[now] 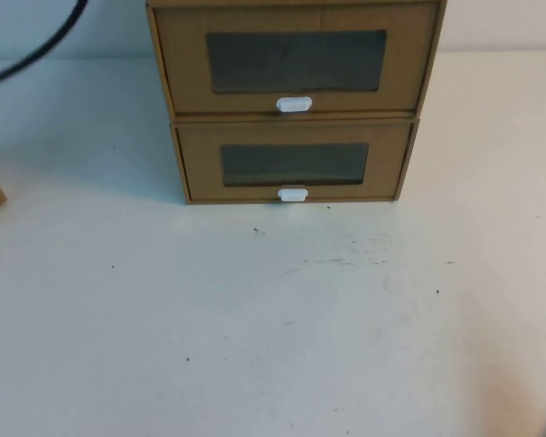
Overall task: Open the shoe box
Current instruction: 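Pull the top drawer of the cardboard box fully open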
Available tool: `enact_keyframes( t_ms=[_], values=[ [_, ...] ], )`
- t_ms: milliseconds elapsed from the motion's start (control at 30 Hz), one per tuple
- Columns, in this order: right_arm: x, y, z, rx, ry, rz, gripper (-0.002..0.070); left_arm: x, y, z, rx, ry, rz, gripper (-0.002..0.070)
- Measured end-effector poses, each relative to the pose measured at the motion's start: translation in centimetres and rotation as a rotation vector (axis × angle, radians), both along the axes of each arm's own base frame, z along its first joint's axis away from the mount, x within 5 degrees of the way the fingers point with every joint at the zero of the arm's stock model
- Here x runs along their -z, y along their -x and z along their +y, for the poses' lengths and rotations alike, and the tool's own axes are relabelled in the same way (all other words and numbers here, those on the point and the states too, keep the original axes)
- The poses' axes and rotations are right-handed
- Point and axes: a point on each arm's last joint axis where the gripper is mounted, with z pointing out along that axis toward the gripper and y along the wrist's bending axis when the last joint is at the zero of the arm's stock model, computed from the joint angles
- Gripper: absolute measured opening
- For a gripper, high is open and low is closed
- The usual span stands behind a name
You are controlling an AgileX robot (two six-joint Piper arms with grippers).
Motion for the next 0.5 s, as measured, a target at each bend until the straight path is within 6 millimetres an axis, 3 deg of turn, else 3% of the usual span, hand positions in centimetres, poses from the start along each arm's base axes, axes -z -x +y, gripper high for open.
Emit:
enact_keyframes(
  t_ms=[67,200,367,500],
  values=[
    [0.0,0.0,0.5,-0.059,0.065,0.001,-0.0018,-0.9,-3.1,-0.6,0.028,0.025,-0.018,-0.0004],
    [-0.9,-0.1,1.0,-0.113,0.149,0.002,-0.0018,-0.1,-9.2,-1.9,0.093,0.074,0.013,-0.0004],
    [-4.2,-1.5,1.4,-0.192,0.338,0.041,-0.0018,3.0,-15.8,-4.7,0.177,0.070,0.045,-0.0004],
    [-6.3,-3.9,1.8,-0.296,0.413,0.133,-0.0018,6.6,-19.6,-7.4,0.230,0.070,0.073,-0.0004]
  ],
)
